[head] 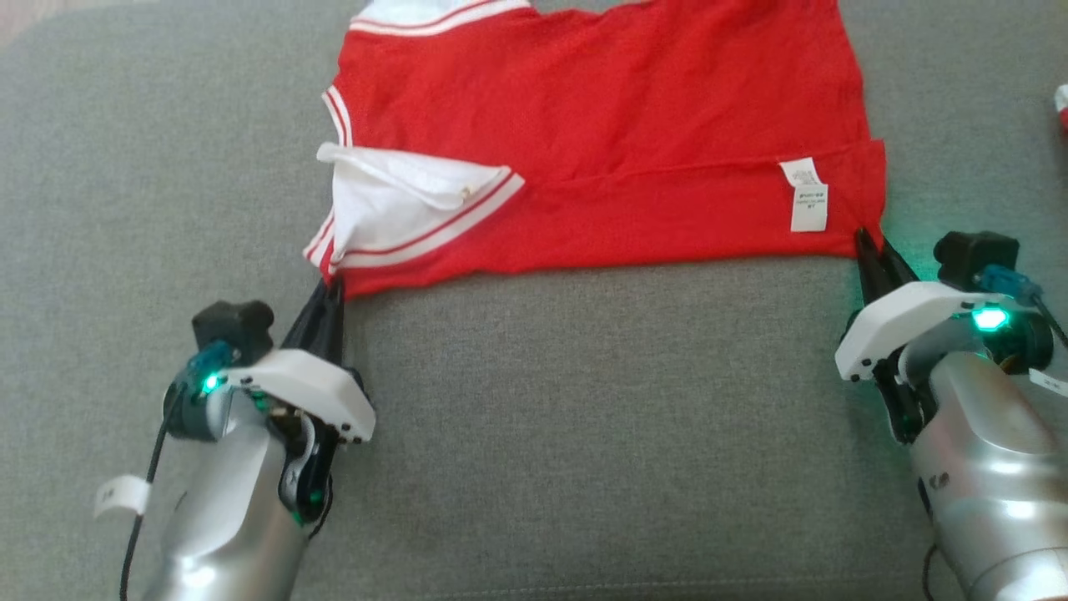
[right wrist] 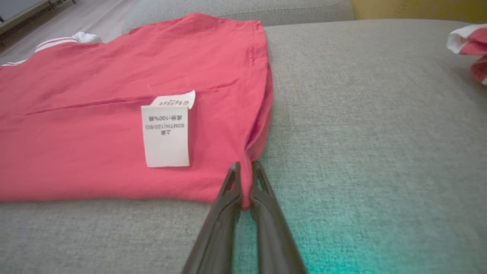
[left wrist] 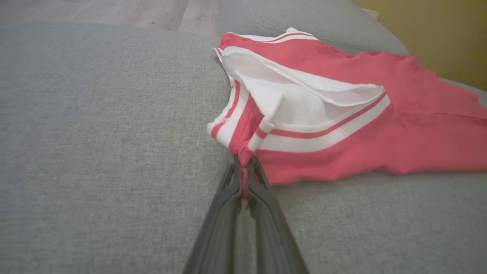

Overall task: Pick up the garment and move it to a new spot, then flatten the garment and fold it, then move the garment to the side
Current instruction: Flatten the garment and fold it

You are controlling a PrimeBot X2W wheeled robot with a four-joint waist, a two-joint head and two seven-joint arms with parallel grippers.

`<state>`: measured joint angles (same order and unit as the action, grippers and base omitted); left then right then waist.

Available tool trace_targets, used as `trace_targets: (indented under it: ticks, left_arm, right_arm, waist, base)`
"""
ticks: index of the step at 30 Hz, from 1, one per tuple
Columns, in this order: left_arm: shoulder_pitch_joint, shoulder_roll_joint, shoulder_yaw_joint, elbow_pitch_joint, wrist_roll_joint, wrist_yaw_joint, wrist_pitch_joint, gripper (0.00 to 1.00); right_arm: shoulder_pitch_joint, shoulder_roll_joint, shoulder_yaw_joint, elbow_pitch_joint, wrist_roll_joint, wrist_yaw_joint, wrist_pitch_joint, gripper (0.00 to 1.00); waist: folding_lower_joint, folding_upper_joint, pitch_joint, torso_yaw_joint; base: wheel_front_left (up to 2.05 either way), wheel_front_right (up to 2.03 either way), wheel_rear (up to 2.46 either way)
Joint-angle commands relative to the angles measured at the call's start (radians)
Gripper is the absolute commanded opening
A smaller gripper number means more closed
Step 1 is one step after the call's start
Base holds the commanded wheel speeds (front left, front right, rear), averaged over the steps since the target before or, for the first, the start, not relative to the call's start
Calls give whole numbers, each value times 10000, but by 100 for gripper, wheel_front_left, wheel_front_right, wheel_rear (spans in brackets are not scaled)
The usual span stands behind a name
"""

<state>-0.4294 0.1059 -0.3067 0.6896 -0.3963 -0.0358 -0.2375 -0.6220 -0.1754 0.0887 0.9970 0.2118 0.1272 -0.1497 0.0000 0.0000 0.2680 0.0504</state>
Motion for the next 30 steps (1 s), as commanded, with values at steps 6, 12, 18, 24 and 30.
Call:
trace_targets:
  ticks: [6, 12, 18, 24, 30]
  left_arm:
    - [484, 495, 255, -826, -109, 55, 121, 0]
    - [1351, 644, 202, -1755, -197, 197, 320, 0]
    - [2707, 788, 6, -3086, -265, 312, 486, 0]
    - [3854, 794, 23, -4139, -558, 461, 581, 0]
    - [4699, 842, -37, -4947, -658, 694, 766, 0]
  right_arm:
    - [302, -339, 573, -120, 468, 35, -223, 0]
    - [925, -682, 957, -577, 1084, 35, -262, 0]
    - [2180, -1149, 1255, -1767, 1590, 35, -298, 0]
    - [3343, -1473, 1122, -3031, 1730, 35, -88, 0]
    - [4579, -1630, 640, -4396, 1780, 35, 369, 0]
  waist:
    - [0, 0, -526, -2]
    - [0, 0, -927, 1]
    - [0, 0, -1050, -55]
    - [0, 0, -1019, -166]
    - [0, 0, -1146, -202]
  base:
    - [0, 0, 0]
    - [0, 0, 0]
    - [0, 0, 0]
    - [0, 0, 0]
    - [0, 0, 0]
